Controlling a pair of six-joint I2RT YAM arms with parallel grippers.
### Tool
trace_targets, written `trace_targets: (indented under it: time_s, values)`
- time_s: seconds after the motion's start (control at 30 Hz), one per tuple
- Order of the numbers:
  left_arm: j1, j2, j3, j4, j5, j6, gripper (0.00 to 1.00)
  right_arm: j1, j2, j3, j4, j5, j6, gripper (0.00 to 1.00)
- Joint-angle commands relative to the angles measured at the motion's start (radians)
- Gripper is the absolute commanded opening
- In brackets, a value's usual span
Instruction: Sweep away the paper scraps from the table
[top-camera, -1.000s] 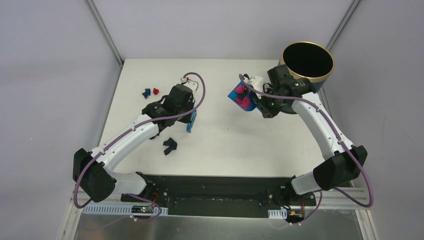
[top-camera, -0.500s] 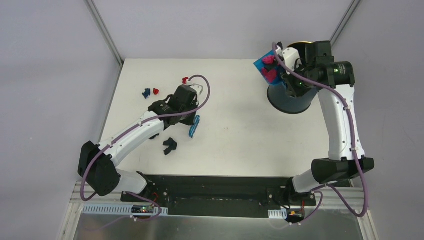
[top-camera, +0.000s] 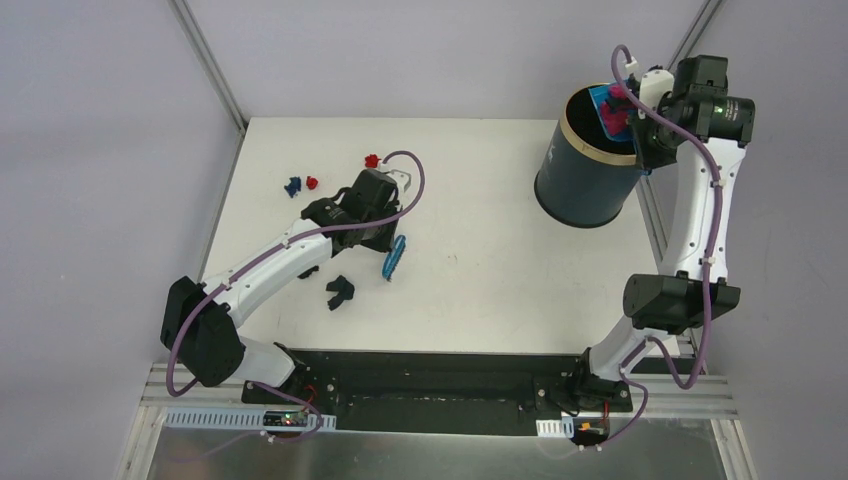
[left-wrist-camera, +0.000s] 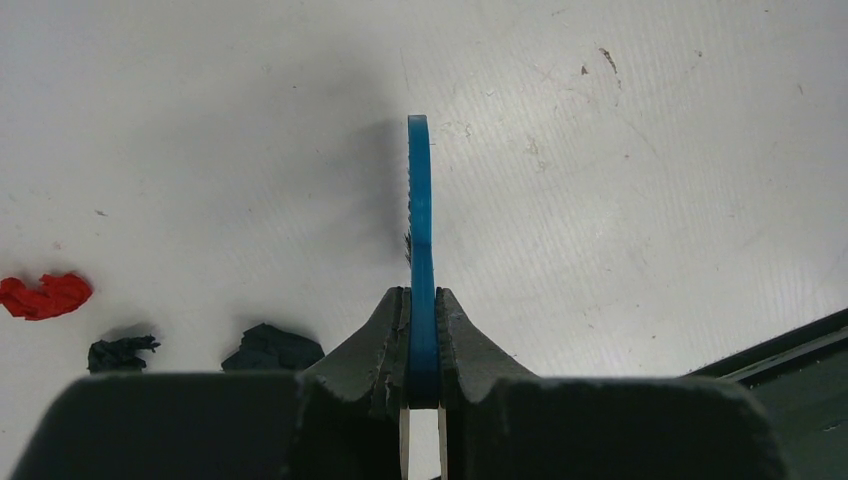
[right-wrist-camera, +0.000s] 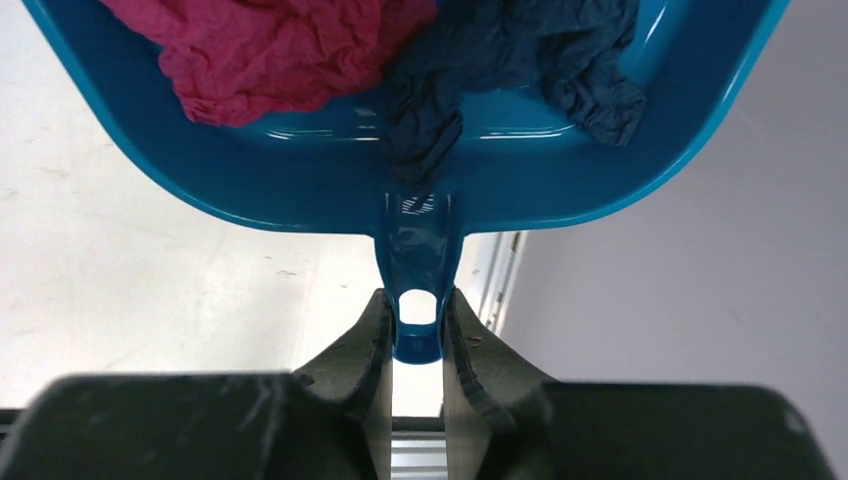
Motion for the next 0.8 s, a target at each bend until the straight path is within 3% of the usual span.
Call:
trace_targets:
  time_s: [0.0, 0.3, 0.5, 0.6, 0.77]
  values:
    - [0.000, -0.003, 0.044, 0.001, 0.032, 0.016, 0.00, -0.018, 0.024, 0.056, 0.061, 0.171, 0.012, 0.00]
    - [0.001, 0.003, 0.055, -0.011, 0.061, 0.018, 0.00, -0.017, 0.081, 0.033, 0.323, 0.534, -0.240, 0.00]
    - [0.001, 0.003, 0.056, -0.015, 0.067, 0.019, 0.00, 0.009, 0.103, -0.044, 0.491, 0.638, -0.489, 0.00]
    - [0.001, 0.009, 0.058, -0.015, 0.067, 0.021, 0.00, 0.047, 0.074, -0.227, 0.773, 0.728, -0.693, 0.00]
    - [0.001, 0.017, 0.062, -0.023, 0.067, 0.025, 0.00, 0.059, 0.013, -0.533, 1.346, 0.757, -1.262, 0.00]
